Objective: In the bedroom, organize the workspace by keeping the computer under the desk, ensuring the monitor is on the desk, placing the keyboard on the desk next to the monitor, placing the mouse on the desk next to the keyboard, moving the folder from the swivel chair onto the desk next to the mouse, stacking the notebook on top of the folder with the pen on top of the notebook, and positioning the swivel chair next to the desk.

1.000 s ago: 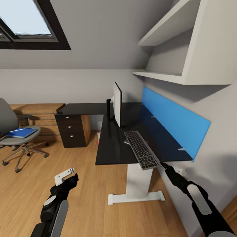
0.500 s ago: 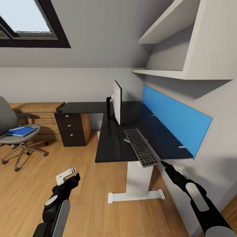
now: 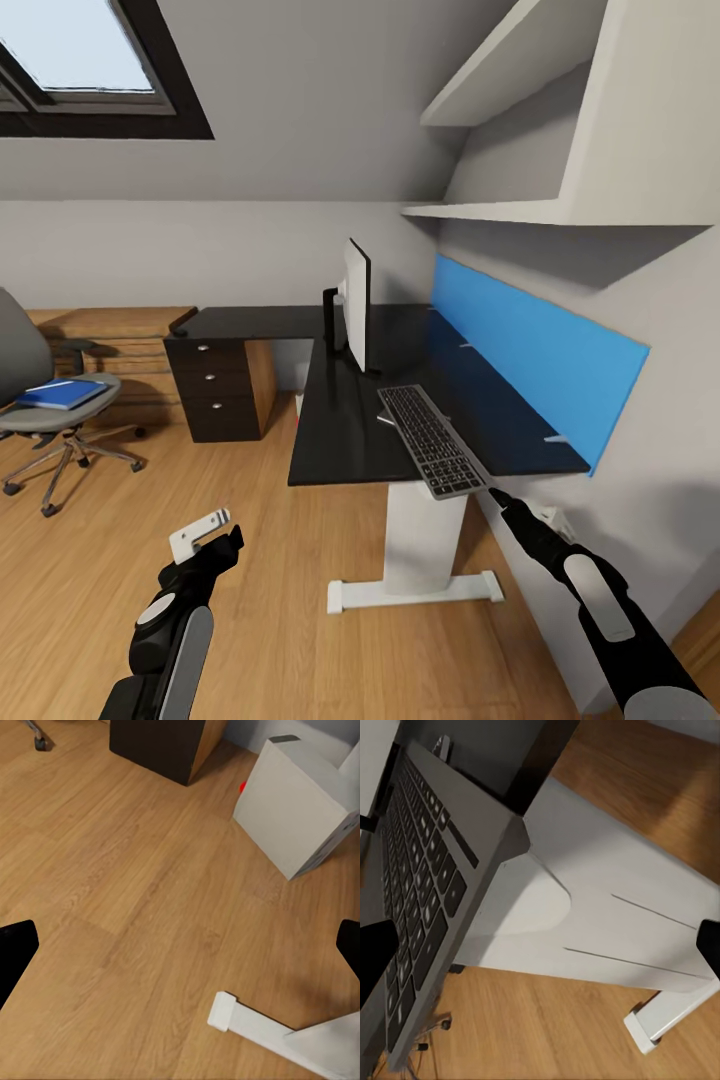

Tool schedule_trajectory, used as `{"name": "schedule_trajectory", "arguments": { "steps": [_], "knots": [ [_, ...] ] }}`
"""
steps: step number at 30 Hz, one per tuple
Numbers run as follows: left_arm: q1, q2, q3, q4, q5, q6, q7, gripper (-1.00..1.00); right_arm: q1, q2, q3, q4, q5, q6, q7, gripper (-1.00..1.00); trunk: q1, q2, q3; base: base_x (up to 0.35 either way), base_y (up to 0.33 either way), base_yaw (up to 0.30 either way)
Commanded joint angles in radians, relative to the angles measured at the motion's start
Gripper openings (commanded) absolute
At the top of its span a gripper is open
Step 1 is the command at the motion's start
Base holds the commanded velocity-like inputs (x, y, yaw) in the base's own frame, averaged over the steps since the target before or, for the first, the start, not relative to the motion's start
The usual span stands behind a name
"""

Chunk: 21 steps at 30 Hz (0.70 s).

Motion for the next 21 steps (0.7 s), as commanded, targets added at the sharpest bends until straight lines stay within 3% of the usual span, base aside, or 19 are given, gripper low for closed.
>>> {"name": "schedule_trajectory", "arguments": {
  "steps": [1,4,10,11,14,17,21],
  "knots": [
    [-0.001,-0.001,0.000,-0.001,0.010,0.003,0.006,1.00,-0.001,0.000,-0.002,-0.001,-0.006,0.003,-0.001,1.00,0.004,-0.008,-0.004,0.000,0.000,0.000],
    [-0.001,-0.001,0.000,0.000,0.010,0.003,0.006,1.00,-0.001,0.000,-0.002,-0.001,-0.006,0.004,0.001,1.00,0.015,-0.029,-0.014,0.000,0.000,0.000],
    [-0.001,-0.001,0.000,0.000,0.010,0.004,0.006,1.00,0.001,-0.002,-0.002,0.000,-0.007,0.008,0.029,1.00,0.015,-0.029,-0.014,0.000,0.000,0.000],
    [-0.001,-0.001,0.000,0.000,0.010,0.004,0.005,1.00,0.001,-0.002,-0.002,0.001,-0.007,0.009,0.093,1.00,0.015,-0.029,-0.014,0.000,0.000,0.000],
    [-0.001,-0.001,0.000,0.000,0.010,0.006,0.004,1.00,0.002,-0.004,-0.002,0.006,-0.008,0.011,0.171,1.00,0.015,-0.029,-0.014,0.000,0.000,0.000],
    [-0.001,-0.001,0.000,0.001,0.009,0.007,0.004,1.00,0.002,-0.009,-0.003,0.012,-0.009,0.014,0.231,1.00,0.015,-0.029,-0.014,0.000,0.000,0.000],
    [-0.001,0.000,-0.001,0.001,0.009,0.007,0.003,1.00,0.002,-0.012,-0.003,0.018,-0.012,0.023,0.262,1.00,0.015,-0.029,-0.014,0.000,0.000,0.000]
  ]
}}
